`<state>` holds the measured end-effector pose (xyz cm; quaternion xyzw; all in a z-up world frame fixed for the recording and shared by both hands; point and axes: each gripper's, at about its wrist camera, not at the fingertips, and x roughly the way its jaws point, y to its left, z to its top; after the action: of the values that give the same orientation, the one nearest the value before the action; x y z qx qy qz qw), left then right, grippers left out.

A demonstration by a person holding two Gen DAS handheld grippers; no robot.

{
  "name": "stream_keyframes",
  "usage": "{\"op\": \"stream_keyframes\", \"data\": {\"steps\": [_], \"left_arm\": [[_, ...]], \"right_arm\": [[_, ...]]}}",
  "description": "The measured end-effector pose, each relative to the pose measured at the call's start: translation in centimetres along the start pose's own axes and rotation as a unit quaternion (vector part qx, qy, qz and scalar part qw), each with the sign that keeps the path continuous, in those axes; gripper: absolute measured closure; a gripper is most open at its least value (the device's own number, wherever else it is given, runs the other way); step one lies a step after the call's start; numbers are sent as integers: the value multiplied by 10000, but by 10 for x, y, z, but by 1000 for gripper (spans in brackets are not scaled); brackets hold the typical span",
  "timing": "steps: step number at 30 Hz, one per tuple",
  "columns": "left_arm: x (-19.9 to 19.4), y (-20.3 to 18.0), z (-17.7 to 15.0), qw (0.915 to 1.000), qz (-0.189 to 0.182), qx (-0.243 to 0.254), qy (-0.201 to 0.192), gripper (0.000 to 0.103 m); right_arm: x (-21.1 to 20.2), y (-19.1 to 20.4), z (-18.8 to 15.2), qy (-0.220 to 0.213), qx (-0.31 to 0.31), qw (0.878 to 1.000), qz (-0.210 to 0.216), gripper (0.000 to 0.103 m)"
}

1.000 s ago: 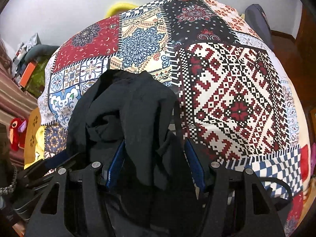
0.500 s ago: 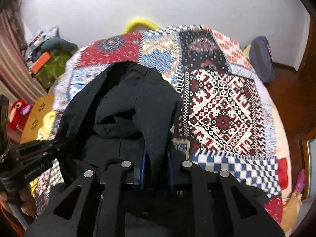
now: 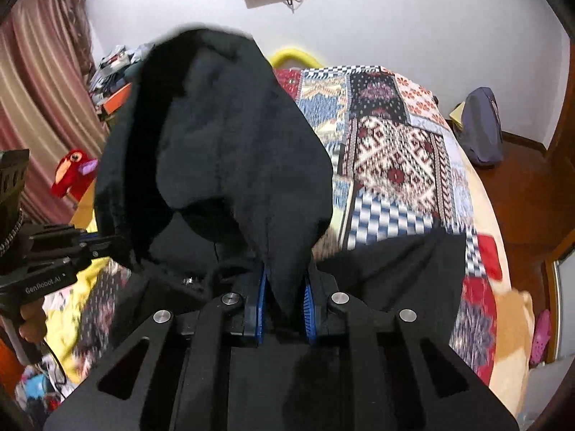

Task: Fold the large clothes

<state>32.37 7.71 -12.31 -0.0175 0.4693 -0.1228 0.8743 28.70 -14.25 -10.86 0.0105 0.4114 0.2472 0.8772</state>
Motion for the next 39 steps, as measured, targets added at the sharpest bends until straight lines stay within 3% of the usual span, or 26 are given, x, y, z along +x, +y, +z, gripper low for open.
{"op": "stream_keyframes", "data": {"steps": [10,13,15,19,23,28,32,37,39], "left_arm": [[0,-19,-85,9992,157,204,294,95],[-5,-24,-106,9986,201,356,343,94],[-4,-23,-120,9978,265,375,476,93],[-4,-13,-142,9966,384,264,681,93],[-19,0,-155,9968,462,117,645,93],[-47,12,-148,9948,936,137,382,93],[-69,13,-124,9956,930,104,15,91],[-89,-8,-91,9955,760,200,-539,69],[-85,-20,-82,9955,663,254,-625,64]], "right_arm": [[1,5,-67,304,-29,9995,-23,86],[4,5,-77,417,-83,9990,-142,80],[7,3,-84,563,-106,9978,-331,76],[9,-14,-99,1013,170,9947,-95,76],[-1,-30,-113,1238,222,9917,-275,75],[-30,-49,-112,1131,350,9914,-552,73],[-60,-50,-101,735,484,9941,-633,65],[-74,-19,-67,102,276,9987,-422,55],[-72,-7,-57,-39,193,9994,-297,48]]}}
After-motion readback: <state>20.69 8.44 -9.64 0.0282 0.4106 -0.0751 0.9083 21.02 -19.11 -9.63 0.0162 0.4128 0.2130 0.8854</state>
